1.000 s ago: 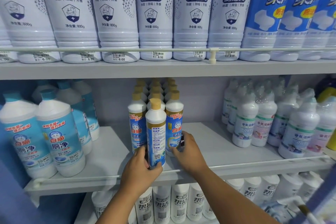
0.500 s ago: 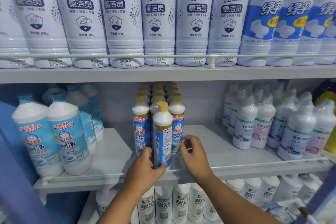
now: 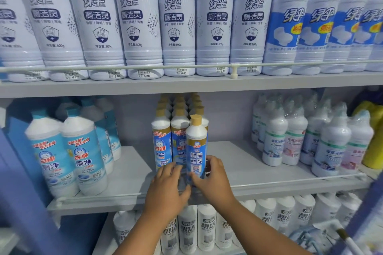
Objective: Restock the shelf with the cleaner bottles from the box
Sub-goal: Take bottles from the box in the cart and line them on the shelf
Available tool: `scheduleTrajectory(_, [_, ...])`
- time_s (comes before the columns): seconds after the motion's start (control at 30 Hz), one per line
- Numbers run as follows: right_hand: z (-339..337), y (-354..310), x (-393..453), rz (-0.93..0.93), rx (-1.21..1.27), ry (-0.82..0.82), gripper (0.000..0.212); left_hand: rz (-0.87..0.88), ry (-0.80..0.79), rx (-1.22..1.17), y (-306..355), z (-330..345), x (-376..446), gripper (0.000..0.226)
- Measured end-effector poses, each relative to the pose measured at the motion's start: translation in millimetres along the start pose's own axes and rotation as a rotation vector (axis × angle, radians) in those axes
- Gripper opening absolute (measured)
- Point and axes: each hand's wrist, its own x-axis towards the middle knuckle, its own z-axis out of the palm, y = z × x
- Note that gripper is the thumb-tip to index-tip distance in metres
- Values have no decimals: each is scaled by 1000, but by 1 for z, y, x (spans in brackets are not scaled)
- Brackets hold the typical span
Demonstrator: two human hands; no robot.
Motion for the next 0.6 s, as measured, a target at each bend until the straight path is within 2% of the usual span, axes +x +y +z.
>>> scheduleTrajectory(0.13, [-2,0,-4,11,76,-14,64,-21,23,-15,-10,-2,-7,61])
scheduleTrajectory(0.23, [3,-2,0,43,-14,27,73,-47,-1,-32,-9,-3,-10,65])
scheduleTrajectory(0.4, [8,-1,3,118,-9,34,61,-13,-28,15,-18,-3,-13,67])
scheduleTrajectory(0.6, [0,6,-1,88,59,-11,70,-40,-69,4,-23,-4,-9,68])
